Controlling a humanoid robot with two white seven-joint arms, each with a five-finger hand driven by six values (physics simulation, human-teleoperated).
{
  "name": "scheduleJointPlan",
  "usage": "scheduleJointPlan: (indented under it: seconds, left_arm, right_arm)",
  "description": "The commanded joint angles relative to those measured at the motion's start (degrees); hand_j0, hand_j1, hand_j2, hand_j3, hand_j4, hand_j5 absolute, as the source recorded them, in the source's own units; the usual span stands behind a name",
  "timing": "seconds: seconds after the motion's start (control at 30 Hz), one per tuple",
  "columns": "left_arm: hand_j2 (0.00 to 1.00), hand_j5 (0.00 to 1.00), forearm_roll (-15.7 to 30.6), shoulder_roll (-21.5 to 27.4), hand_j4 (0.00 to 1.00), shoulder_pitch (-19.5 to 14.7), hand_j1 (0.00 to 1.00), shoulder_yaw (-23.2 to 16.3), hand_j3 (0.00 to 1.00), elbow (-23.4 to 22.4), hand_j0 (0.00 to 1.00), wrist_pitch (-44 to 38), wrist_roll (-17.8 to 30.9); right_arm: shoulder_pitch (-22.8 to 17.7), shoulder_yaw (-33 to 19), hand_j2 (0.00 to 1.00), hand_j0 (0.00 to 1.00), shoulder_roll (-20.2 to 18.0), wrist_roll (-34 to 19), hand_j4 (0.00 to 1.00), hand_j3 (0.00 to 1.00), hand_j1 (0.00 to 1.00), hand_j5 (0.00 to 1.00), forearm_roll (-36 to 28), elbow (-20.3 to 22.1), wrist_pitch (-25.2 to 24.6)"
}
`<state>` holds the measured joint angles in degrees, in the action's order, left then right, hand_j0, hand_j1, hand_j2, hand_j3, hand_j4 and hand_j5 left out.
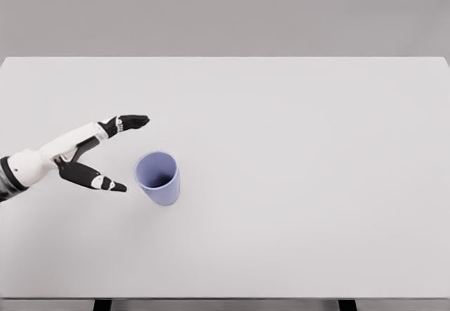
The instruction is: Flip the cup with left arm and place it on the table
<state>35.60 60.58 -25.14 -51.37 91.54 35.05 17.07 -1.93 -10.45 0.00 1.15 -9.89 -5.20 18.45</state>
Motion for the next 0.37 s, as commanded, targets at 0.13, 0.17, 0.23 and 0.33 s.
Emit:
scheduleJointPlan:
  seconds: [0.13, 0.17, 0.23, 0.33]
  left_arm:
    - [1.0, 1.0, -1.41, 6.4, 1.0, 0.0, 1.0, 2.59, 1.0, 0.05, 1.0, -0.05, -0.02]
    - [1.0, 1.0, -1.41, 7.27, 1.0, 0.0, 1.0, 2.68, 1.0, 0.05, 1.0, -0.05, -0.02]
    - [1.0, 1.0, -1.33, 7.98, 1.0, -0.09, 1.0, 2.77, 1.0, 0.05, 1.0, -0.05, -0.11]
    - [1.0, 1.0, -1.33, 9.21, 1.0, -0.09, 1.0, 4.52, 1.0, -0.13, 1.0, -0.05, -0.11]
  right_arm:
    - [0.0, -0.01, 1.0, 1.0, 0.0, -0.01, 1.0, 1.0, 1.0, 1.0, -0.04, 0.01, 0.01]
    - [0.0, -0.01, 1.0, 1.0, 0.0, -0.01, 1.0, 1.0, 1.0, 1.0, -0.04, 0.01, 0.01]
    - [0.0, -0.01, 1.0, 1.0, 0.0, -0.01, 1.0, 1.0, 1.0, 1.0, -0.04, 0.01, 0.01]
    - [0.0, -0.01, 1.0, 1.0, 0.0, -0.01, 1.0, 1.0, 1.0, 1.0, -0.04, 0.01, 0.01]
